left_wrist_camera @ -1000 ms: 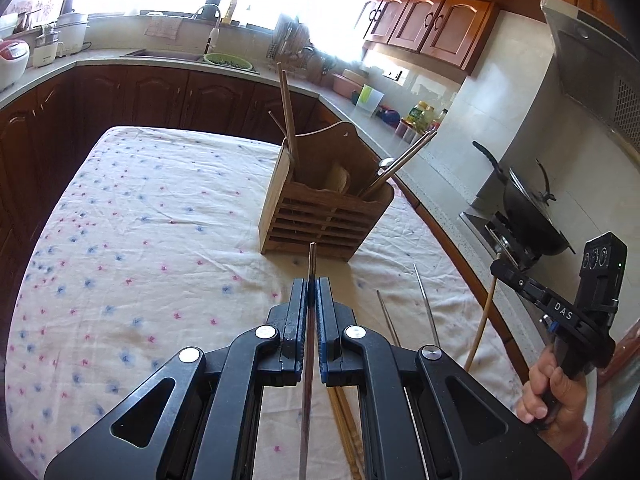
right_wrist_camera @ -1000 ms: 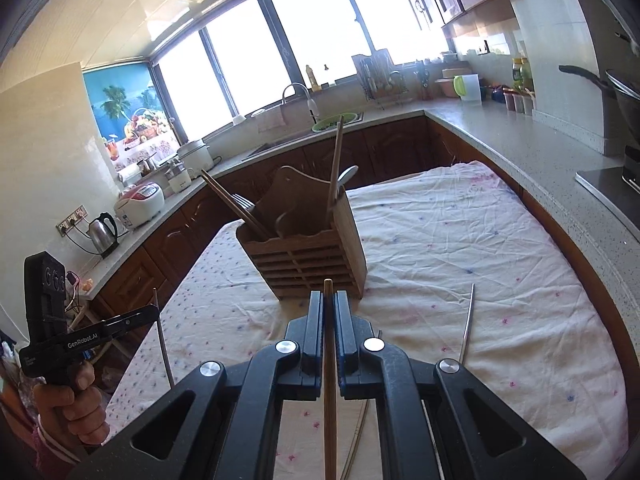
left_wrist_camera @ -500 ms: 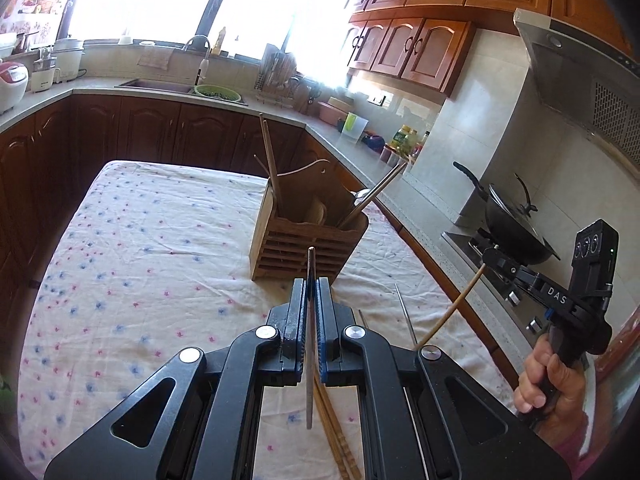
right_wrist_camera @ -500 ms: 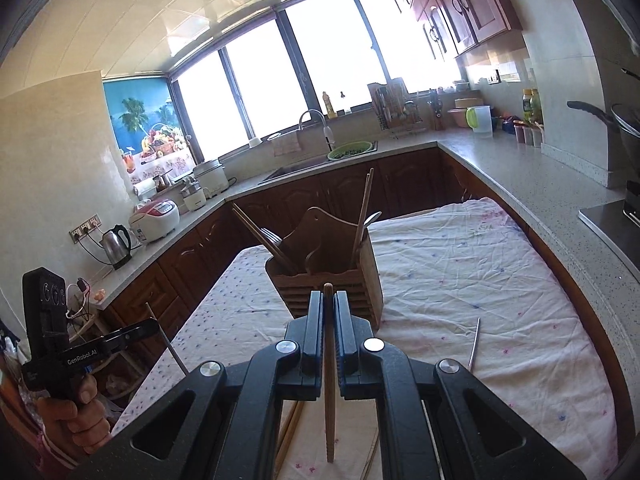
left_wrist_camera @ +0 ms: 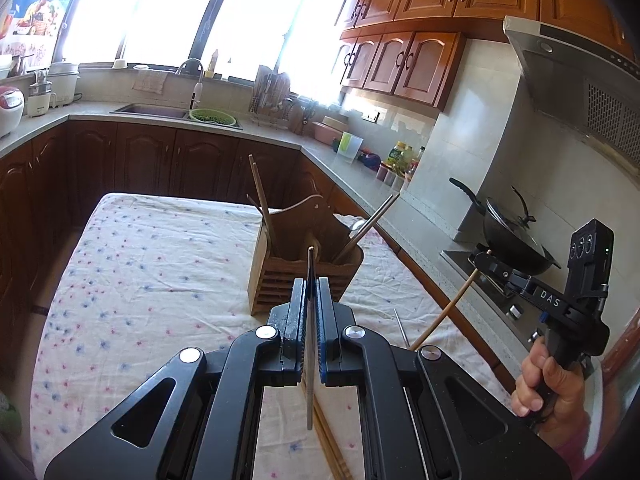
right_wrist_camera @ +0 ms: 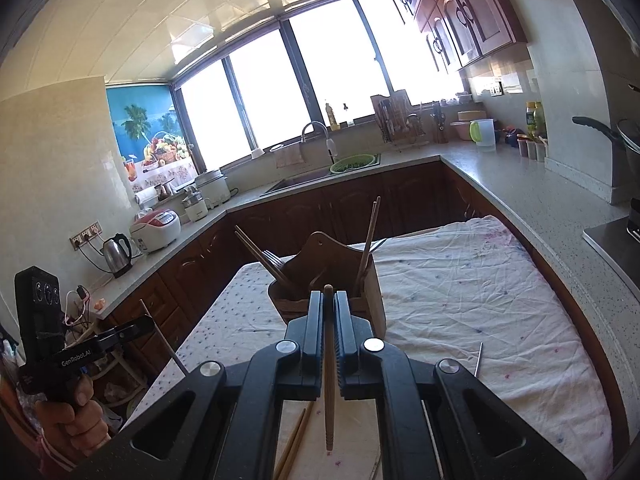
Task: Organize utensils
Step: 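Lift both held chopsticks and insert them into the wooden holder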
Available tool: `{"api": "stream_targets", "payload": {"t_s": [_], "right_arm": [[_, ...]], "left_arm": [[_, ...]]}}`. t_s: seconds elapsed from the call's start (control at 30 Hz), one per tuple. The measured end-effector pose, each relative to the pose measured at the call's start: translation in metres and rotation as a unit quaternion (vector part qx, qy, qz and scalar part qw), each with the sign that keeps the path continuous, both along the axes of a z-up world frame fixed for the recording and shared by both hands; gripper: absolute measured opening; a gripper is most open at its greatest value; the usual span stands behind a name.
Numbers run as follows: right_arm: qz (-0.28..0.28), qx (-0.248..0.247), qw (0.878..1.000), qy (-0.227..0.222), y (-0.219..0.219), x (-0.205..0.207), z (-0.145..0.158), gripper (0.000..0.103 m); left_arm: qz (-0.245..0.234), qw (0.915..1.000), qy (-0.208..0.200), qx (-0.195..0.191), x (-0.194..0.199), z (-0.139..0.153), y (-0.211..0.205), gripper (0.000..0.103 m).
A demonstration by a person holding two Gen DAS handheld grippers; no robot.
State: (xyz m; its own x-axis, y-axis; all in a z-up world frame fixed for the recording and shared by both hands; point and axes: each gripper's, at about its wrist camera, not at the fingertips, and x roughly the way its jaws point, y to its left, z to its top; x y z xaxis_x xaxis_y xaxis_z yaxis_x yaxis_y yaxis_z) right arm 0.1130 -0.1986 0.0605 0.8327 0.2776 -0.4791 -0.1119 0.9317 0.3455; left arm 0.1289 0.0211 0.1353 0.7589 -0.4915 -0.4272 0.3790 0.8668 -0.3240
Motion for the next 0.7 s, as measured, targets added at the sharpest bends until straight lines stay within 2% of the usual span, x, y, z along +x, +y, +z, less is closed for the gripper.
{"api": "stream_targets", "payload": {"t_s": [0.2, 0.43, 0.6, 0.7], "right_arm": [[-0.001, -0.001, 1.0, -0.016, 0.0, 0.018, 0.015, 0.005], [-0.005, -0.008, 0.998, -0.056, -0.002, 0.053, 0.051, 0.005], [-0.014, -0.014, 0.996, -0.084, -0.003, 0.087, 0.075, 0.005], [-0.023, -0.021, 0.995, -0.092, -0.003, 0.108, 0.081, 0.005]], "left_arm": [[0.005, 0.9993, -0.037, 0.001, 0.016, 0.03, -0.002, 0.003], [0.016, 0.9952, -0.097, 0.006, 0.044, 0.077, -0.008, 0.003], [0.032, 0.9909, -0.131, 0.004, 0.075, 0.105, -0.015, 0.003], [0.043, 0.9901, -0.134, 0.0, 0.101, 0.109, -0.02, 0.003]]}}
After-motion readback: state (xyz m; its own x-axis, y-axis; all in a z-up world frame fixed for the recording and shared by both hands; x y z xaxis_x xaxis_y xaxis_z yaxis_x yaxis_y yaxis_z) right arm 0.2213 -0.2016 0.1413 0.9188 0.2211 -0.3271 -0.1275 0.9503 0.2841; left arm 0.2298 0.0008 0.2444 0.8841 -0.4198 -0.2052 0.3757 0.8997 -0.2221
